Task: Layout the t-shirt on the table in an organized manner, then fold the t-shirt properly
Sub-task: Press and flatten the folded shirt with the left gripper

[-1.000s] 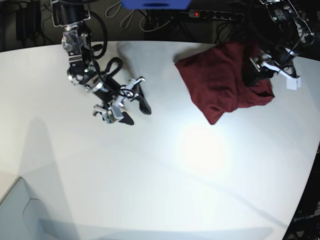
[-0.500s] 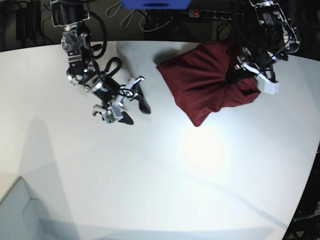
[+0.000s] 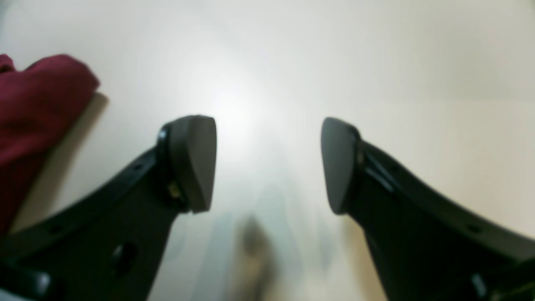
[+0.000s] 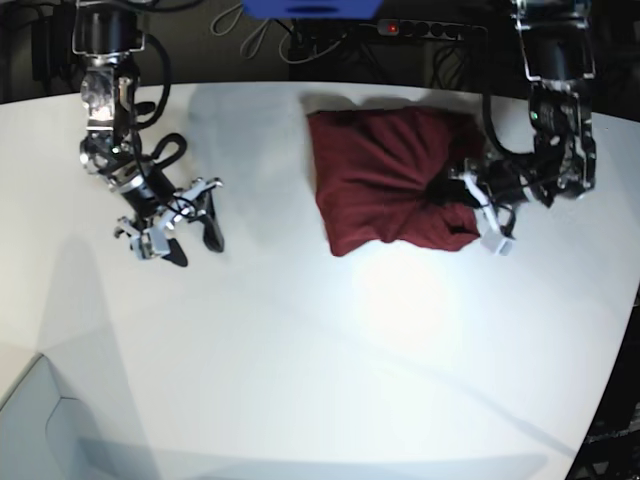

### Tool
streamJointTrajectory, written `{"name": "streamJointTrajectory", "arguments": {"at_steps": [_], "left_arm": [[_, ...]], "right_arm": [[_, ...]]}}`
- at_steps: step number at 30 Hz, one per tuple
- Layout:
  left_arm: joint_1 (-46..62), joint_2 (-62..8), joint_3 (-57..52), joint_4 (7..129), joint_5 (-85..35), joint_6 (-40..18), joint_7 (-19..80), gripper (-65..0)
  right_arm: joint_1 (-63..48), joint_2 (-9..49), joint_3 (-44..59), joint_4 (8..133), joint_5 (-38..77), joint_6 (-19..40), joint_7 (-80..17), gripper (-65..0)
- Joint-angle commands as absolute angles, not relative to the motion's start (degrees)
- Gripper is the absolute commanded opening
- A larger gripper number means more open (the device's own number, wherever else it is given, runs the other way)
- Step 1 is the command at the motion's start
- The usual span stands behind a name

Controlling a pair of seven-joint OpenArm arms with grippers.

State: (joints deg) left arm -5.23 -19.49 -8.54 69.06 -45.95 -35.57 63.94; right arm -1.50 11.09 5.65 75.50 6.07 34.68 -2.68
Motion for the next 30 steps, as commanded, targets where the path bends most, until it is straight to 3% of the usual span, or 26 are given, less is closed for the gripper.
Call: {"name": "streamJointTrajectory", "arguments": {"at_steps": [1,7,12,20,27,30], "left_arm": [[-7.96,-21.49,-5.41,69.49,-43.21,-34.95,64.57,-64.8],[-21.76,-23.60,12.35,69.49,-36.18,-35.21,64.57,-64.8],[-28.35,-18.86,18.77,69.58,-29.76,-35.21,61.14,-64.8],[-30.64,-10.33,27.74,69.41,-17.27,-35.30,51.38,-64.8],[-31.16,-3.74,34.59,65.27,-5.67,-35.56,48.57,-64.8],[-32.48,-1.71,35.91,61.67,-3.21,-40.00,48.57,-64.8]], "right_arm": [[-0.84,11.82,6.20,76.70,7.08,35.12,-0.92,-26.0],[-1.19,12.62,11.21,76.70,7.08,35.12,-0.92,-26.0],[-1.98,12.62,17.10,76.70,6.99,35.12,-0.92,-26.0],[-3.65,12.62,24.84,76.53,6.99,35.12,-0.92,-26.0],[-5.67,12.62,28.35,76.53,6.99,35.12,-0.92,-26.0],[-6.37,12.53,28.70,76.53,6.99,35.12,-0.92,-26.0]]}}
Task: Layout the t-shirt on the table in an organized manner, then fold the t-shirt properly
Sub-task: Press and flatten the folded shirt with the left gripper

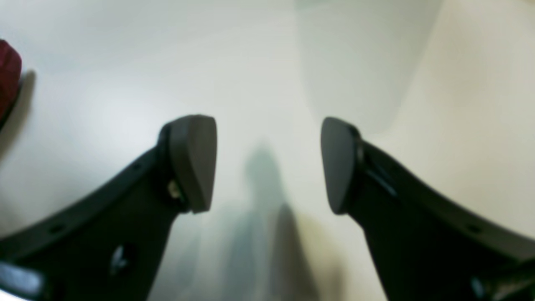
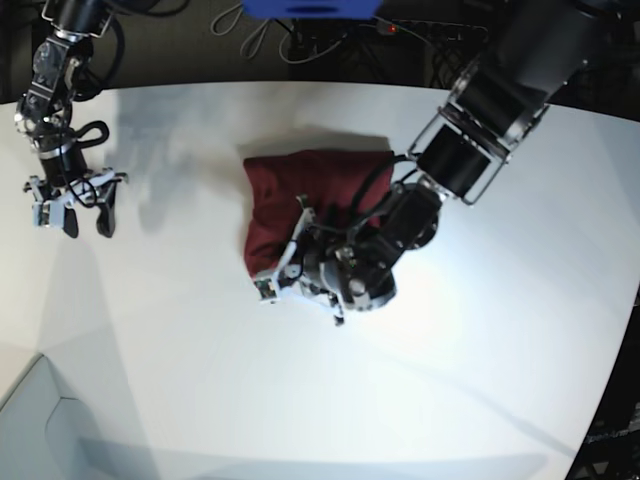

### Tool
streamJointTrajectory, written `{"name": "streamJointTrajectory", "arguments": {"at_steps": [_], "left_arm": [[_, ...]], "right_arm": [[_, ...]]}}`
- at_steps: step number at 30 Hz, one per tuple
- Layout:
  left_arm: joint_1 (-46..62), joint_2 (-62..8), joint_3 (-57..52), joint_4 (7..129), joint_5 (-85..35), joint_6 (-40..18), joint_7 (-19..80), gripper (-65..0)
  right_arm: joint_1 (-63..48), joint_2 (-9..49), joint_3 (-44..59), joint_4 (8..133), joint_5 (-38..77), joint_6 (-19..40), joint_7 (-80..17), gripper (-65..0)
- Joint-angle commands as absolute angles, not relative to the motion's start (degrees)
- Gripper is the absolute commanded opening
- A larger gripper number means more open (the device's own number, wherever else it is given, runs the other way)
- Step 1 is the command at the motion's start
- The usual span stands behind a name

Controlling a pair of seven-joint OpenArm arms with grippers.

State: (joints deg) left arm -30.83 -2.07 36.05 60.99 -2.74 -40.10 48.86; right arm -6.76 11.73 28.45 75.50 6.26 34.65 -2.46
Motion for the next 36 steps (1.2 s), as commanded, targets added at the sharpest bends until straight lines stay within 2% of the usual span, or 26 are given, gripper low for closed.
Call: {"name": "streamJointTrajectory", "arguments": {"at_steps": [1,7,9,12,14,17,19,21,29,36], "left_arm": [[-33.10,-1.01,36.00,60.44,-2.42,-40.00,48.57,-64.8],[-35.03,1.98,35.74,55.16,4.26,-40.00,48.48,-64.8],[-35.30,2.51,35.65,54.99,6.29,-40.00,48.48,-62.0],[-35.47,2.51,35.65,55.52,7.96,-40.00,48.48,-50.1],[-36.09,2.51,35.56,55.60,8.04,-40.00,48.48,-38.0],[-36.88,2.51,35.56,57.10,8.13,-40.00,48.48,-23.8],[-37.32,2.33,35.56,58.77,8.13,-40.00,48.48,-16.9],[-38.46,2.15,35.56,60.26,8.13,-40.00,48.84,-13.0],[-41.89,1.98,35.56,61.93,8.22,-40.00,49.10,-12.3],[-41.98,-1.36,33.36,64.48,8.13,-40.00,51.30,-12.3]], "right_arm": [[-6.90,12.53,28.70,76.53,6.99,35.12,-0.92,-26.0],[-7.60,12.53,28.70,76.62,6.99,35.12,-0.84,-26.0],[-7.69,12.35,28.70,76.70,6.99,35.12,-0.84,-26.0],[-7.69,12.26,28.70,76.70,6.99,35.12,-0.84,-26.0],[-7.69,12.26,28.62,76.70,6.99,35.12,-0.84,-26.0],[-7.69,12.26,28.62,76.70,6.99,35.12,-0.84,-26.0],[-7.69,12.26,28.62,76.70,6.99,35.12,-0.84,-26.0],[-7.69,12.26,28.62,76.70,6.99,35.12,-0.84,-26.0],[-7.69,12.35,28.44,76.70,6.99,35.12,-0.84,-26.0],[-7.69,12.44,28.53,76.70,6.99,35.12,-0.84,-26.0]]}}
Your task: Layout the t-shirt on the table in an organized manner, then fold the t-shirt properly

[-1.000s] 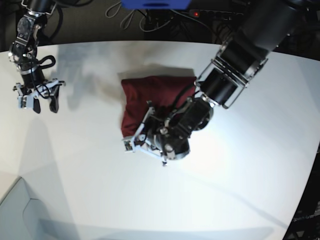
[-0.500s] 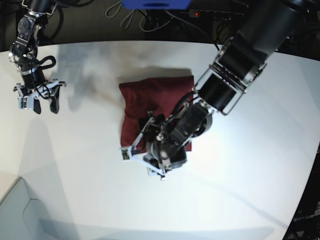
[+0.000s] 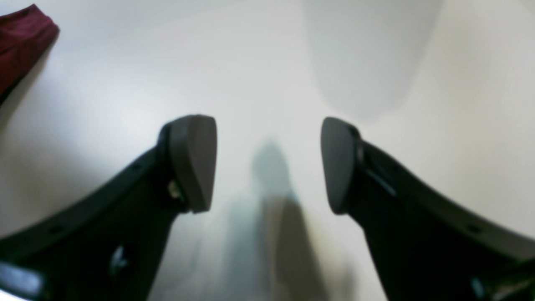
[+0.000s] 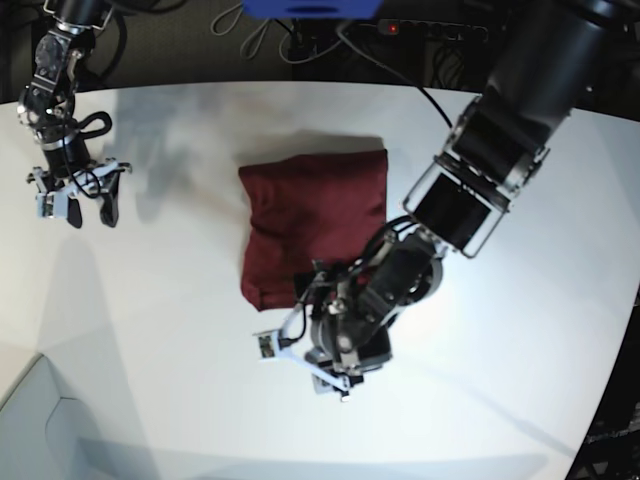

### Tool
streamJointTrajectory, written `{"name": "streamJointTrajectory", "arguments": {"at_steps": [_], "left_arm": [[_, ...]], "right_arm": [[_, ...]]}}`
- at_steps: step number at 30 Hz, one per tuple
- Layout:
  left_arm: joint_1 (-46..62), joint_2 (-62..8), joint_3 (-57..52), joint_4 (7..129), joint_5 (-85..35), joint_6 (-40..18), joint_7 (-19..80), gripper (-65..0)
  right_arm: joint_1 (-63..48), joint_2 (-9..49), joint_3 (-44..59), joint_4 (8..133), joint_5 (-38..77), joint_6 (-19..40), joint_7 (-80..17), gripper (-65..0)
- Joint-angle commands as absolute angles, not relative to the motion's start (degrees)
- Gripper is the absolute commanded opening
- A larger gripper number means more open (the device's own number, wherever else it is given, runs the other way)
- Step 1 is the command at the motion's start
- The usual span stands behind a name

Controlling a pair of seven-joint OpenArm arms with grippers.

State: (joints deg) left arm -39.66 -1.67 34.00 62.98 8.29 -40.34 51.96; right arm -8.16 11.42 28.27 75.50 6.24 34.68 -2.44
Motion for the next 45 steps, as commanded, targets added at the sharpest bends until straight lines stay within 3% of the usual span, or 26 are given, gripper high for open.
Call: {"name": "streamJointTrajectory", "arguments": {"at_steps": [1,9,12,15,17,18,21,22,28,37,45], "left_arm": [[-41.80,-2.24,31.60,65.71,8.04,-40.00,51.91,-12.3],[-32.75,-9.01,1.19,77.23,7.87,-40.00,58.77,-12.5],[-28.00,-10.68,-9.80,81.98,7.87,-40.00,61.23,-14.6],[-22.81,-12.00,-18.33,87.60,7.87,-40.00,62.90,-26.8],[-19.38,-12.09,-23.60,91.38,7.87,-40.00,64.31,-38.9],[-17.54,-12.09,-26.07,93.49,7.87,-40.00,65.19,-45.1],[-11.65,-12.09,-31.87,99.91,7.87,-40.00,68.00,-62.8],[-9.45,-12.09,-33.10,102.46,7.87,-40.00,68.97,-65.0],[5.49,-10.68,-36.35,115.82,7.87,-40.00,70.02,-64.9],[20.62,-6.02,-36.35,116.18,7.69,-40.00,68.53,-64.9],[29.05,-2.42,-36.44,113.10,8.13,-40.00,55.34,-64.9]], "right_arm": [[-7.69,12.44,28.53,76.70,6.99,35.12,-0.84,-26.0],[-9.19,11.30,28.26,76.79,6.99,35.12,-0.66,-27.5],[-9.27,10.86,28.26,76.79,6.99,35.12,-0.66,-37.3],[-9.36,9.80,29.23,76.79,6.99,35.12,-0.66,-52.5],[-10.15,9.71,31.25,77.14,6.99,35.12,-0.57,-62.3],[-10.59,9.71,32.40,78.29,6.99,35.12,-0.75,-65.0],[-12.88,8.84,35.38,82.77,7.16,35.12,-0.66,-65.0],[-13.85,8.57,36.26,84.62,7.16,35.12,-0.57,-65.0],[-21.67,4.97,39.52,94.02,7.25,35.12,-0.84,-65.0],[-34.86,0.22,40.13,98.51,7.25,35.21,-0.84,-65.0],[-41.36,-1.36,40.13,97.27,10.42,35.21,-0.84,-65.0]]}}
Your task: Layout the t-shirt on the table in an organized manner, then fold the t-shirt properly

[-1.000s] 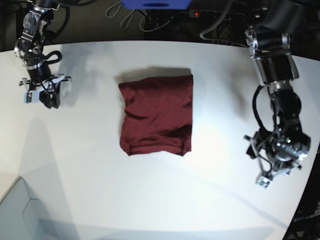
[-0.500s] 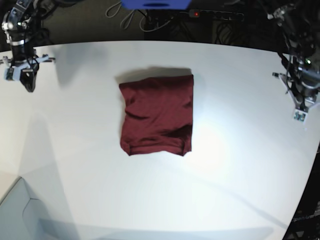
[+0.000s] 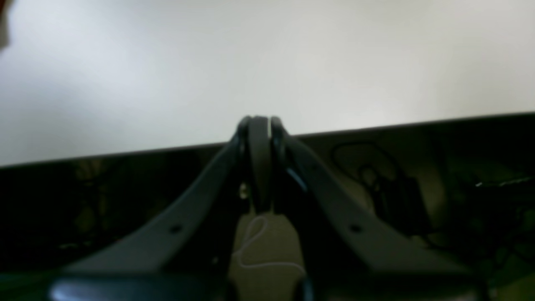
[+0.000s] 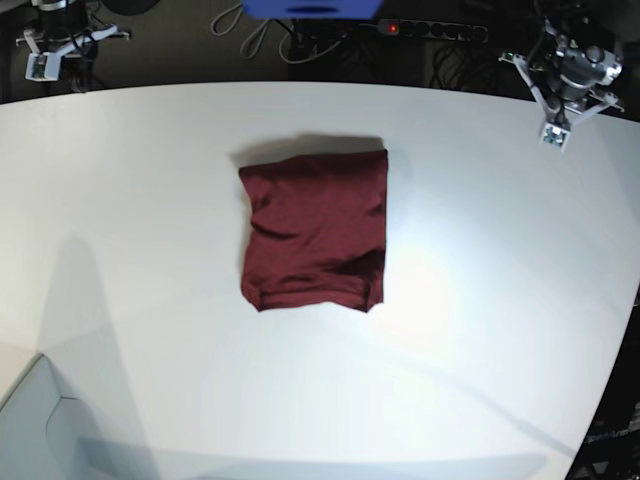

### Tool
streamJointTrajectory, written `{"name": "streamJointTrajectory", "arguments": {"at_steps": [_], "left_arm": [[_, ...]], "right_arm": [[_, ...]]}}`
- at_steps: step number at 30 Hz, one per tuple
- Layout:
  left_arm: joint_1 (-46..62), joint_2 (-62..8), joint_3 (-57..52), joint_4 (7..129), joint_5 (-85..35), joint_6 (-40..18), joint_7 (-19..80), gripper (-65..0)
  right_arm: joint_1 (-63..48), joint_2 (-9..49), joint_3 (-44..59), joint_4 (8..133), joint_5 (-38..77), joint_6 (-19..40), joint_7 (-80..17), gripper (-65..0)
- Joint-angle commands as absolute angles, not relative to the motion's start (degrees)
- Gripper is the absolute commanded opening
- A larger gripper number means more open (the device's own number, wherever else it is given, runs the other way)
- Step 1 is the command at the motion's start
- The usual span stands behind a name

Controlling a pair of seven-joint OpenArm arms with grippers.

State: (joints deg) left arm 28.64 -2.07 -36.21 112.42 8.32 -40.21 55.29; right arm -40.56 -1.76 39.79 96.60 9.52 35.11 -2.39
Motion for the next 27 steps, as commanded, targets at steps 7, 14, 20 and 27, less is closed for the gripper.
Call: {"name": "streamJointTrajectory", "arguments": {"at_steps": [7,14,20,27], "left_arm": [[34.15,-2.95,-36.44,100.53,8.04,-40.00,42.95,-64.9],[35.91,-5.23,-36.26,86.46,7.69,-40.00,33.27,-64.9],[32.92,-6.99,-34.59,68.09,8.13,-40.00,23.25,-64.9],[22.20,-11.47,-29.32,39.25,8.13,-40.00,12.00,-64.9]], "right_arm": [[-44.18,-2.68,39.96,91.12,11.47,35.21,-0.57,-65.0],[-43.82,-2.59,39.78,79.60,11.47,35.30,-0.48,-65.0],[-39.16,-0.92,35.82,64.75,11.38,35.30,-0.40,-65.0],[-31.60,1.71,28.09,41.27,8.84,35.12,13.05,-65.0]]}}
